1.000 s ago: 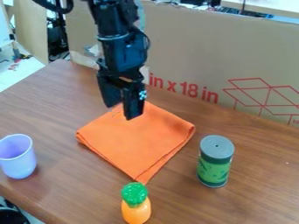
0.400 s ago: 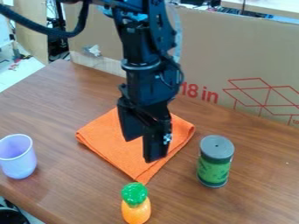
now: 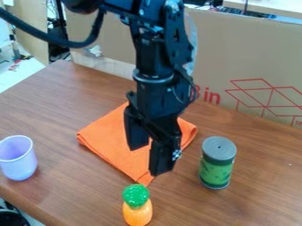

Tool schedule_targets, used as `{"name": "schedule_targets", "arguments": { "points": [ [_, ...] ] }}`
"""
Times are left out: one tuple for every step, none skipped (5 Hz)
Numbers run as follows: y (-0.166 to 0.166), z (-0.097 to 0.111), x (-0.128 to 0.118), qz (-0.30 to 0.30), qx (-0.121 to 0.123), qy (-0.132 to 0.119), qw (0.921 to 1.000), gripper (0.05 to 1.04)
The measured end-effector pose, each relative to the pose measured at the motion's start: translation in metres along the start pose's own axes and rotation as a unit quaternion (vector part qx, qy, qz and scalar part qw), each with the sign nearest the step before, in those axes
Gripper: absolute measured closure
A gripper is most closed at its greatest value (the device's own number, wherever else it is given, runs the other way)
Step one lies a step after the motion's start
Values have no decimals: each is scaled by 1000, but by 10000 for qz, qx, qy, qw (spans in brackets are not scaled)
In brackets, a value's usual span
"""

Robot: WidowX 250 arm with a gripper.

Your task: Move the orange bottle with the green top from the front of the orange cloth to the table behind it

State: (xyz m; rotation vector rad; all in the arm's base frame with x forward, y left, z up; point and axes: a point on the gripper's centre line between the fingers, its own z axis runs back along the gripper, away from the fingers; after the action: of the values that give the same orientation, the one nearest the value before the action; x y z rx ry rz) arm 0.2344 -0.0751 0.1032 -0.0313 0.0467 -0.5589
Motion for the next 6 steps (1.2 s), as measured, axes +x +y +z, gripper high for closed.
{"name": "schedule_targets", "arguments": {
  "points": [
    [3, -5, 0, 42, 71, 92, 9999, 83],
    [4, -10, -4, 21, 89, 161, 9998, 83],
    [0, -16, -10, -8, 13, 251, 9997, 83],
    [-2, -24, -13, 16, -48, 377, 9993, 83],
    [-8, -37, -15, -132, 7, 475, 9988, 83],
    [-6, -46, -15, -126, 49, 565, 9983, 83]
  ]
}}
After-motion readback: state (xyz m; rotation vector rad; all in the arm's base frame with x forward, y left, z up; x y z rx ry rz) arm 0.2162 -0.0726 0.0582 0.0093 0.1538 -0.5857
